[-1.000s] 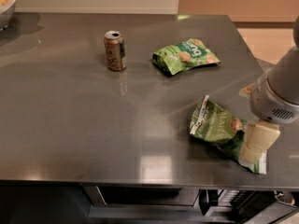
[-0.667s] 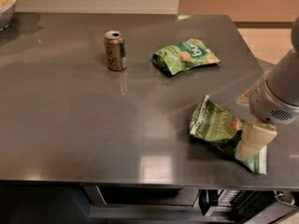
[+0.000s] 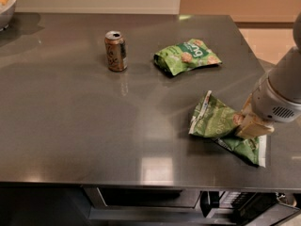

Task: Move green jalapeno chip bag near green rice chip bag

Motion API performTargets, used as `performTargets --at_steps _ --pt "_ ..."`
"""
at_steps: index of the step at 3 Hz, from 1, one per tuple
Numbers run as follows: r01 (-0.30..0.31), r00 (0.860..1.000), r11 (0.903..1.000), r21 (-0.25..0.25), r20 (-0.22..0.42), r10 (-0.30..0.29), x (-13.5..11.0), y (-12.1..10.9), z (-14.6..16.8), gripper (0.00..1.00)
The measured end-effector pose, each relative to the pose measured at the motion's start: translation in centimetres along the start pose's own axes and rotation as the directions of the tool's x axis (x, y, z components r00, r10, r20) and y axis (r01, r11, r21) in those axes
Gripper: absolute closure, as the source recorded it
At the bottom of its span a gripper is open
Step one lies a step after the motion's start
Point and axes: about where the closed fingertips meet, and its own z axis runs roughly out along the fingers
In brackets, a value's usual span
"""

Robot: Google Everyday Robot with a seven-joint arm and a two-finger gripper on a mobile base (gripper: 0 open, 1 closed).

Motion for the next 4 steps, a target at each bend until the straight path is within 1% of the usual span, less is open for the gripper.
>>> performTargets --at_steps 1,2,3,4 --pt "-0.029 0.999 0.9995 -0.010 0.012 0.029 -0.7 -2.0 -0.7 0.87" --pt "-0.066 0.997 0.9978 -0.001 0.036 0.066 -2.0 -5.8 -1.5 1.00" --pt "-0.105 0.993 0.9943 0.020 0.063 0.103 -3.3 -9.8 -2.2 1.00" --pt "-0.150 0.985 0.9874 0.052 0.095 0.144 -4.5 -13.9 -2.3 1.00"
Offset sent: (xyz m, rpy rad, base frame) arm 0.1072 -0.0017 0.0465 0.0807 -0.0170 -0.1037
